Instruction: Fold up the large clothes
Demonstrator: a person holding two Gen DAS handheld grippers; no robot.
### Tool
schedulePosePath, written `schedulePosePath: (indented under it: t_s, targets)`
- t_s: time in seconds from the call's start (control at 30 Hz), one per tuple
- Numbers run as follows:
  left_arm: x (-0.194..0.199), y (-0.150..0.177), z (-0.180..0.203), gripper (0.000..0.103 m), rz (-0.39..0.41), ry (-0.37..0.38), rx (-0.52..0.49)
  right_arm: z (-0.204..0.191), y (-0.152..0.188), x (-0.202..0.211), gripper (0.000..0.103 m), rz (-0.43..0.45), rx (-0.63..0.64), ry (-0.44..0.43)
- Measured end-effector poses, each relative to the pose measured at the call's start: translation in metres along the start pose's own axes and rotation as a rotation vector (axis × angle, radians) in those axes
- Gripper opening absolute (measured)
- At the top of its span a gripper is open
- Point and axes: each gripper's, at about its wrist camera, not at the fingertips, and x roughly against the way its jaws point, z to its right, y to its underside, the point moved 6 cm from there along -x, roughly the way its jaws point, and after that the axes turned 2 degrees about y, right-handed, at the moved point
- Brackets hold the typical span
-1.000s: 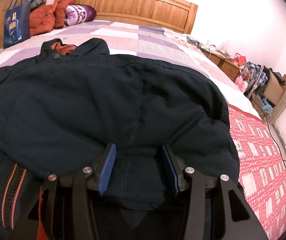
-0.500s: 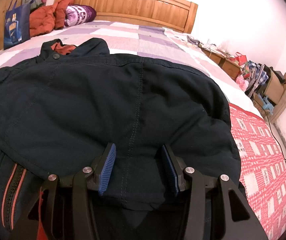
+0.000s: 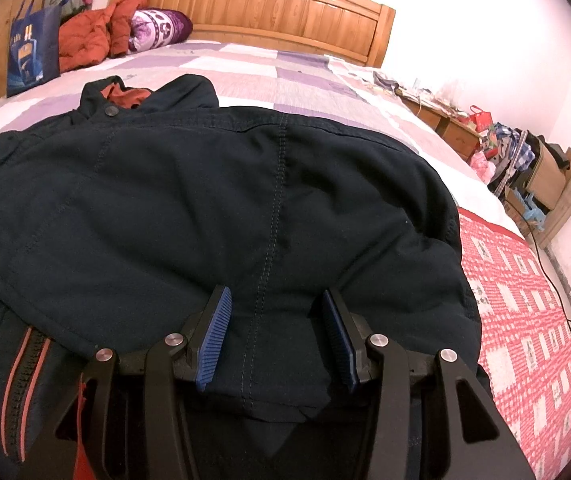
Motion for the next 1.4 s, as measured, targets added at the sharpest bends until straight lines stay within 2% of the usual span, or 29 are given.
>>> schedulePosePath:
  t_s: [0.17, 0.33, 0.5, 0.63, 0.7, 0.77, 0.87, 0.97, 1.0, 1.03, 1.07, 1.13, 1.2, 1.27, 1.33, 1.4]
  targets:
    - [0.025, -0.010, 0.122, 0.020, 0.030, 0.172, -0.144, 0.000, 0.000, 0.000, 0.051, -0.001, 0.000, 0.000]
    - [0.039, 0.007, 0.236, 0.020, 0.022, 0.319, -0.218, 0.000, 0.000, 0.000, 0.051, 0.000, -0.003, -0.003]
    - [0.054, 0.054, 0.346, 0.020, -0.037, 0.452, -0.272, 0.000, 0.001, 0.000, 0.051, 0.000, -0.011, -0.015]
    - [0.051, 0.118, 0.425, 0.020, -0.139, 0.511, -0.352, 0.004, -0.001, 0.001, 0.051, -0.008, -0.035, -0.049]
    - [0.049, 0.147, 0.445, 0.020, -0.164, 0.491, -0.402, 0.011, -0.006, 0.006, 0.051, -0.018, -0.053, -0.105]
    - [0.039, 0.179, 0.458, 0.020, -0.177, 0.435, -0.469, 0.026, -0.011, 0.017, 0.051, -0.002, -0.073, -0.116]
    - [0.034, 0.211, 0.472, 0.022, -0.128, 0.352, -0.617, 0.060, -0.014, 0.032, 0.054, 0.029, -0.131, -0.115]
    - [0.047, 0.237, 0.486, 0.036, -0.052, 0.279, -0.821, 0.086, -0.006, 0.033, 0.055, -0.005, -0.164, -0.127]
    - [0.050, 0.245, 0.492, 0.047, -0.043, 0.278, -0.872, 0.093, -0.002, 0.033, 0.055, -0.019, -0.170, -0.129]
    - [0.060, 0.254, 0.500, 0.053, -0.020, 0.280, -0.931, 0.098, 0.002, 0.033, 0.055, -0.025, -0.174, -0.130]
    - [0.067, 0.259, 0.505, 0.054, -0.004, 0.289, -0.962, 0.102, 0.005, 0.033, 0.055, -0.029, -0.181, -0.130]
    - [0.079, 0.264, 0.512, 0.061, 0.011, 0.318, -0.989, 0.110, 0.008, 0.035, 0.055, -0.031, -0.212, -0.136]
    - [0.096, 0.267, 0.522, 0.067, 0.024, 0.379, -0.999, 0.115, 0.011, 0.038, 0.055, -0.036, -0.239, -0.137]
    - [0.113, 0.270, 0.531, 0.068, 0.047, 0.418, -1.012, 0.122, 0.012, 0.045, 0.055, -0.023, -0.252, -0.122]
    - [0.122, 0.269, 0.531, 0.068, 0.010, 0.473, -0.958, 0.132, 0.012, 0.053, 0.055, -0.008, -0.270, -0.096]
    - [0.126, 0.257, 0.517, 0.068, -0.026, 0.520, -0.850, 0.140, 0.012, 0.058, 0.055, -0.004, -0.287, -0.083]
